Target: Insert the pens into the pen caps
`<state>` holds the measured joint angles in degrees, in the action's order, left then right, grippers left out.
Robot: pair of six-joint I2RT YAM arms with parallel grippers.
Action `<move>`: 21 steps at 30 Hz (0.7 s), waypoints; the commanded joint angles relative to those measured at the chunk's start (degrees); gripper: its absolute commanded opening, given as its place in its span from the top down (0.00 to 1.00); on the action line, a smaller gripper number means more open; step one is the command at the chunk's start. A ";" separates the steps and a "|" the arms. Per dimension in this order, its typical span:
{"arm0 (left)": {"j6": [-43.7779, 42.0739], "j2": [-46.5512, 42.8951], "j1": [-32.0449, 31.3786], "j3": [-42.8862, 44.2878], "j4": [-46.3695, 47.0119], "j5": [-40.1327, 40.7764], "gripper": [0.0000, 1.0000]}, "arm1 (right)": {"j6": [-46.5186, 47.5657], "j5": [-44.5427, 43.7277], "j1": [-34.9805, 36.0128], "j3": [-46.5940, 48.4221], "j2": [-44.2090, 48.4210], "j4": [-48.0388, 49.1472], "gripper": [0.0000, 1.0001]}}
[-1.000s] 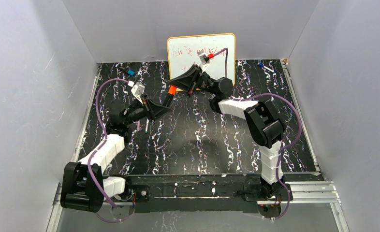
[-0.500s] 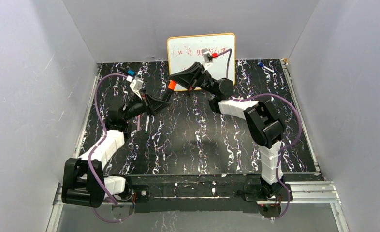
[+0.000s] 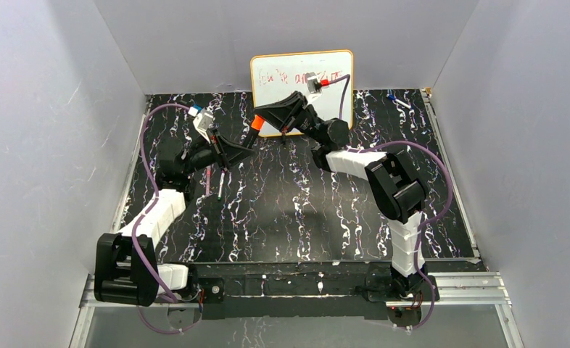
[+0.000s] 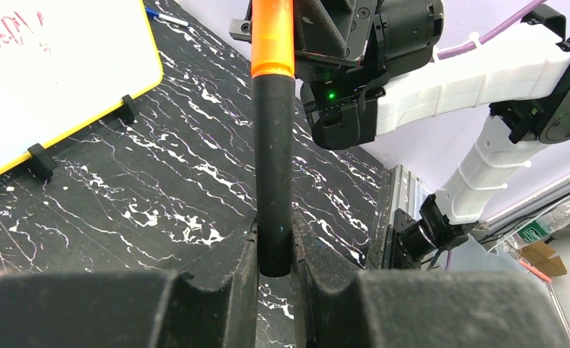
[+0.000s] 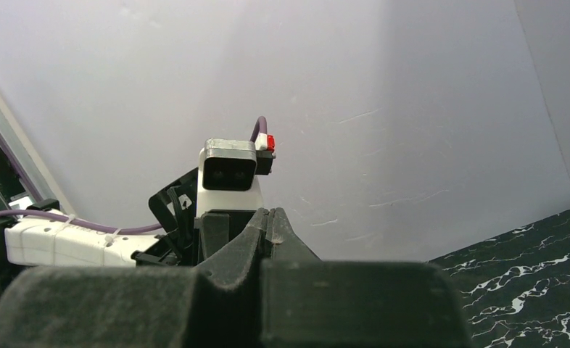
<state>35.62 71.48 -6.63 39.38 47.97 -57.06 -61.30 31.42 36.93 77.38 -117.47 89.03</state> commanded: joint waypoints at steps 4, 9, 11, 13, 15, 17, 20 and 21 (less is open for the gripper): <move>-0.09 -1.88 -0.12 8.52 13.14 7.63 1.00 | -1.37 17.91 10.80 -3.88 -3.02 15.64 0.99; -0.28 -1.79 1.27 8.28 13.15 9.53 1.00 | -1.19 18.16 12.30 -4.99 -2.65 15.60 0.99; -0.59 -1.79 1.80 8.37 13.19 9.81 1.00 | -1.34 18.32 12.97 -5.33 -2.68 15.56 0.99; -0.64 -1.62 2.41 8.79 13.18 9.66 1.00 | -1.37 18.60 13.61 -5.64 -2.83 15.62 0.99; -0.67 -1.14 2.97 9.44 13.18 9.24 1.00 | -1.46 18.69 14.24 -5.96 -3.01 15.56 0.99; -0.68 -0.66 3.32 10.26 13.13 8.87 1.00 | -1.46 18.76 14.79 -6.19 -3.11 15.56 0.99; -0.60 -0.02 3.46 11.07 13.15 8.43 1.00 | -1.53 19.04 15.46 -6.19 -3.38 15.61 0.99; -0.54 0.17 3.44 11.29 13.12 8.26 1.00 | -1.60 19.20 15.64 -6.13 -3.51 15.56 0.99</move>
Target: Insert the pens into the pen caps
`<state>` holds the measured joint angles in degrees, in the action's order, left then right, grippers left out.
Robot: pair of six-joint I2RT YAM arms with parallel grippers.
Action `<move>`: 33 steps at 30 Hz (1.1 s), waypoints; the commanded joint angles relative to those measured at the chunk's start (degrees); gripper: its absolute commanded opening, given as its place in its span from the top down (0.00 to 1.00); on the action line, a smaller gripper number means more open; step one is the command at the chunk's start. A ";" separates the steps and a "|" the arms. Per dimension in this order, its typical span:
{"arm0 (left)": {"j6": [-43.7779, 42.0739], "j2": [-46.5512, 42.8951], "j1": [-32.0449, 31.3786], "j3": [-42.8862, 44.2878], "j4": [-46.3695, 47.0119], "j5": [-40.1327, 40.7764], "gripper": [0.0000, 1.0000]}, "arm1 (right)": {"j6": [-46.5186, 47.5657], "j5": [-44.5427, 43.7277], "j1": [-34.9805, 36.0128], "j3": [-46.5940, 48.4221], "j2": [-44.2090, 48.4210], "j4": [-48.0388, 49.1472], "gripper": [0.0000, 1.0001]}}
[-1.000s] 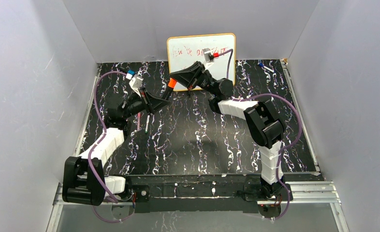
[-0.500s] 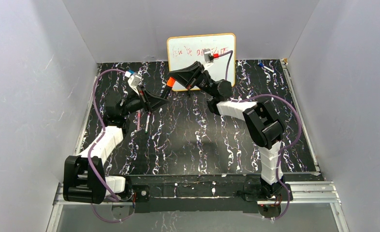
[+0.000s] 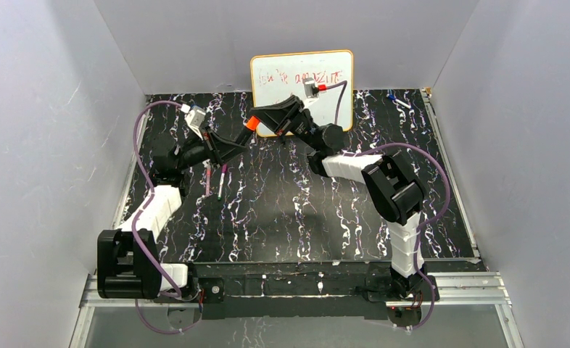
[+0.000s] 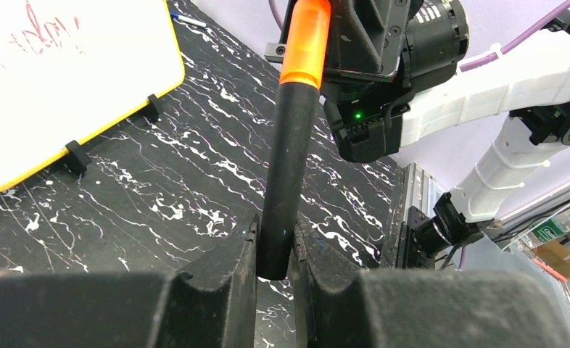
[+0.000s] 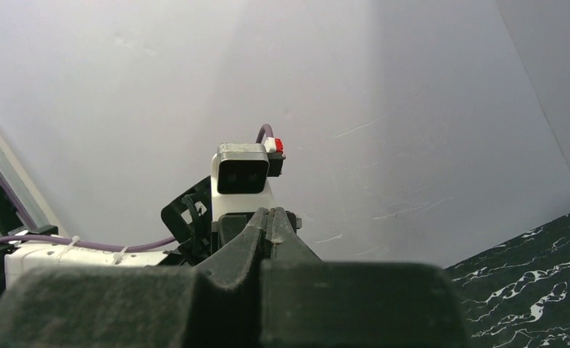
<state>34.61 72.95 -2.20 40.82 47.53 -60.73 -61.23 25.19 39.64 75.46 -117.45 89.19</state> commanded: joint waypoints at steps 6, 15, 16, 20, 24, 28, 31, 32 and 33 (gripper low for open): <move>1.07 -1.13 -0.97 11.27 13.73 10.58 1.00 | -1.98 25.57 13.71 -3.92 -4.56 15.48 0.99; 2.27 -1.67 -1.01 13.06 13.82 9.39 1.00 | -2.51 25.87 14.66 -3.17 -7.13 15.39 0.99; 2.42 -1.67 -0.99 13.32 13.90 9.21 1.00 | -2.63 25.87 14.79 -3.06 -7.44 15.45 0.99; 3.23 -2.08 -0.98 14.13 14.39 8.65 1.00 | -2.75 25.82 15.10 -3.00 -8.45 15.42 0.99; 3.47 -2.82 -1.03 14.90 14.44 8.36 1.00 | -2.97 25.62 15.44 -3.21 -9.22 15.44 0.99; 3.53 -2.69 -0.98 15.65 14.45 8.34 1.00 | -3.10 25.65 15.85 -3.26 -9.81 15.46 0.99; 3.40 -2.40 -0.99 15.72 14.60 8.43 1.00 | -3.12 25.69 16.16 -3.22 -9.91 15.41 0.99; 3.44 -2.33 -0.98 15.63 14.67 8.39 1.00 | -3.14 25.63 16.19 -3.21 -9.95 15.46 0.99; 3.42 -2.29 -0.97 15.53 14.66 8.35 1.00 | -3.11 25.62 16.21 -3.14 -9.98 15.41 0.99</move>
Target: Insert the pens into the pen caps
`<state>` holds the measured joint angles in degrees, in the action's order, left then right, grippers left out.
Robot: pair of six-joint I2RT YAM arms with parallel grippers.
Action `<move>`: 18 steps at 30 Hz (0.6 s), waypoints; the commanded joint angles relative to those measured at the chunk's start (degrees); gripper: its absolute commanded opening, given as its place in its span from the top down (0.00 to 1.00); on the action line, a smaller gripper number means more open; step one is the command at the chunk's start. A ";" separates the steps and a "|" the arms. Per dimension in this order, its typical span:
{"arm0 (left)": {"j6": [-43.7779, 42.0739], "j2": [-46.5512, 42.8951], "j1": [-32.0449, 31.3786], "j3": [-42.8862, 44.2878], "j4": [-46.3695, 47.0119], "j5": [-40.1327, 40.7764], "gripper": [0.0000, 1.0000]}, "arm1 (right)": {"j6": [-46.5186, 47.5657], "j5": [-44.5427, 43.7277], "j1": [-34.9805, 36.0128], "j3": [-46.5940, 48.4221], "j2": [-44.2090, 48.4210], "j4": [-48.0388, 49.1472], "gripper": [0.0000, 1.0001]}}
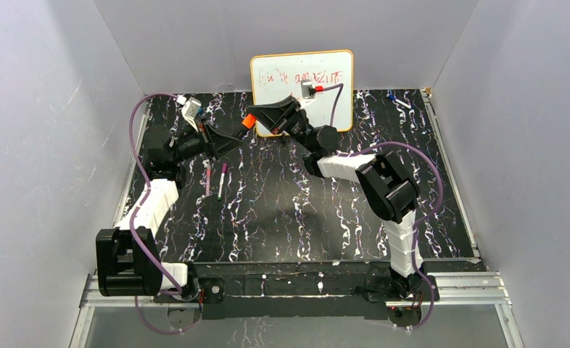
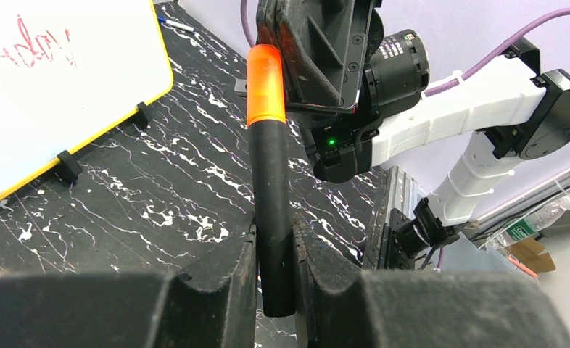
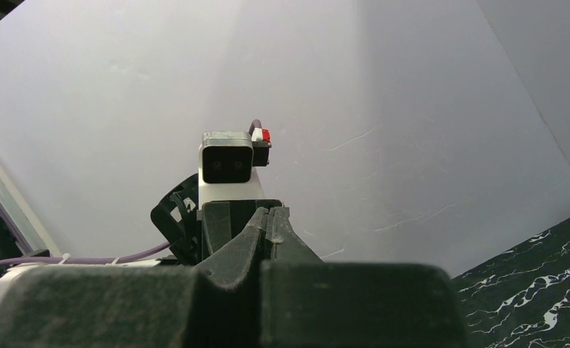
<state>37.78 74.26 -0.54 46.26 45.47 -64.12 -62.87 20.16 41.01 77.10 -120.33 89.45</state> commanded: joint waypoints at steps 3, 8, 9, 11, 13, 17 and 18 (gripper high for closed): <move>0.13 -3.59 -2.63 9.44 16.81 11.69 1.00 | -1.51 30.73 14.90 -4.60 -7.16 15.11 0.99; -0.33 -3.83 -2.65 7.14 16.83 11.25 1.00 | -1.29 29.19 14.77 -4.97 -7.28 15.16 0.99; -0.42 -3.96 -2.65 6.36 16.78 11.29 1.00 | -1.21 28.71 14.65 -5.09 -7.11 15.07 0.99; -0.52 -4.34 -2.63 4.53 16.79 11.39 1.00 | -1.47 27.39 14.02 -5.14 -6.85 15.10 0.99; -0.69 -4.82 -2.64 2.36 16.83 11.28 1.00 | -1.49 25.25 13.03 -5.34 -6.37 15.06 0.98; -1.94 -6.52 -2.63 -3.37 15.76 11.53 1.00 | -0.11 21.65 10.37 -6.37 -4.68 15.06 0.98; -2.66 -6.96 -2.63 -5.02 15.00 11.68 1.00 | 0.07 21.55 9.78 -6.18 -4.51 15.07 0.98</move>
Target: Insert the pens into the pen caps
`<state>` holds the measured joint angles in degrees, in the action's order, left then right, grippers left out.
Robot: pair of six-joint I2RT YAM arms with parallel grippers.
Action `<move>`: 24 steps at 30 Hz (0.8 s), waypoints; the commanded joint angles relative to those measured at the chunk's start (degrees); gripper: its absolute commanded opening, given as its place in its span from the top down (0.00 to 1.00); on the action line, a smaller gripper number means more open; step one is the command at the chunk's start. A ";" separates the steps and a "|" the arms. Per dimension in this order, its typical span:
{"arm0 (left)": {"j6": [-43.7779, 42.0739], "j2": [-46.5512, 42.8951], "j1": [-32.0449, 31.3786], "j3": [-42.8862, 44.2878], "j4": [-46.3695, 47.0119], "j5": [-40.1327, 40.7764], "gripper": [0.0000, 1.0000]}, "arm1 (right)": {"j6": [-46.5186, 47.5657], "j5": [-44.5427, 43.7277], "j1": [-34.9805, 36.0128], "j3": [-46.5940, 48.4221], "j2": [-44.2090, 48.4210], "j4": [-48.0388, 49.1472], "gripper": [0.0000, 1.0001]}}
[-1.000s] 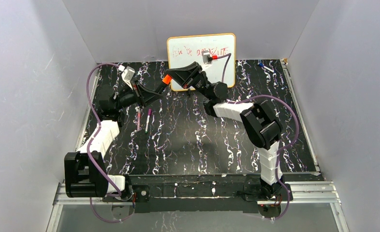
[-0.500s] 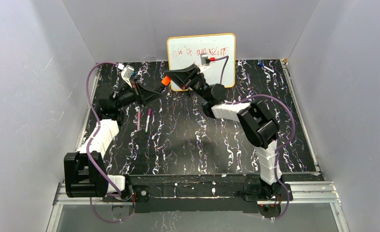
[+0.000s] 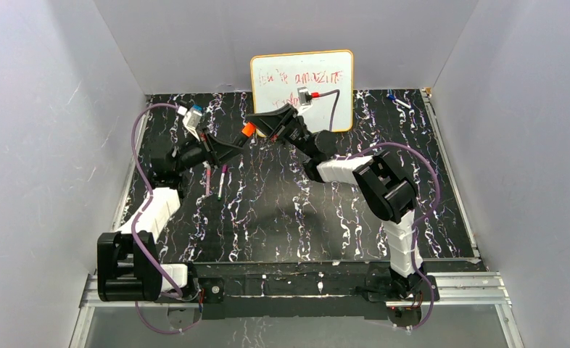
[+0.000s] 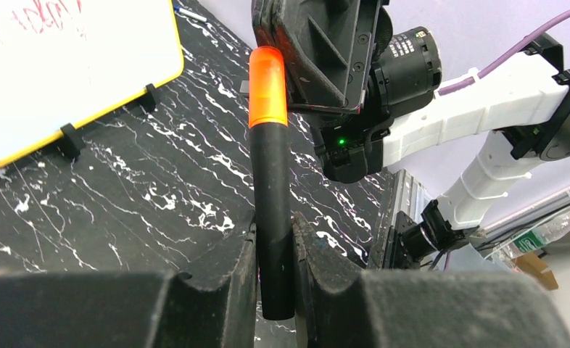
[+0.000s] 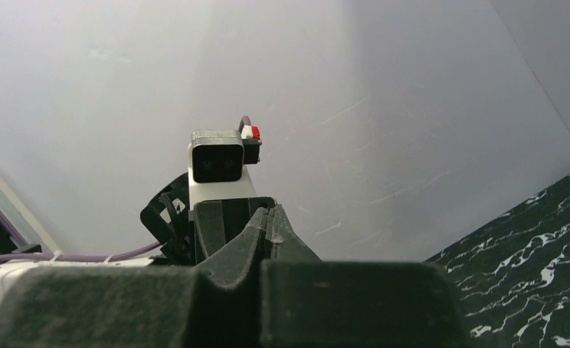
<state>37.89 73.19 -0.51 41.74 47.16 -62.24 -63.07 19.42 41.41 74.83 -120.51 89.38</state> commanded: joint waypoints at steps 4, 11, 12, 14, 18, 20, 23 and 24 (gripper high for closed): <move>-4.87 -7.16 -2.65 -3.22 11.11 10.77 1.00 | -0.72 23.30 8.06 -2.29 -4.38 15.14 0.98; -6.70 -5.78 -2.65 0.10 9.72 11.35 1.00 | -1.51 24.12 8.55 -3.07 -4.19 15.12 0.98; -6.89 -5.45 -2.65 0.75 9.63 11.47 1.00 | -1.41 24.35 8.71 -3.17 -4.13 15.14 0.98; -7.25 -4.68 -2.69 2.17 9.60 11.79 1.00 | -1.36 24.59 9.10 -3.28 -4.10 15.13 0.98; -7.65 -3.89 -2.65 4.11 9.75 12.46 1.00 | -1.69 24.87 10.03 -3.11 -4.53 15.18 0.98; -7.68 -3.80 -2.65 4.84 9.86 12.75 1.00 | -1.70 25.14 10.47 -2.95 -5.04 15.16 0.98; -7.74 -3.68 -2.65 5.47 9.97 12.92 1.00 | -2.18 25.28 10.75 -2.56 -5.71 15.19 0.98; -7.75 -3.62 -2.65 5.58 10.05 12.93 1.00 | -2.30 25.31 10.80 -2.44 -5.91 15.25 0.99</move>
<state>31.09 71.00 -1.26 38.48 43.53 -57.82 -63.40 21.74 41.58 74.59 -121.62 89.34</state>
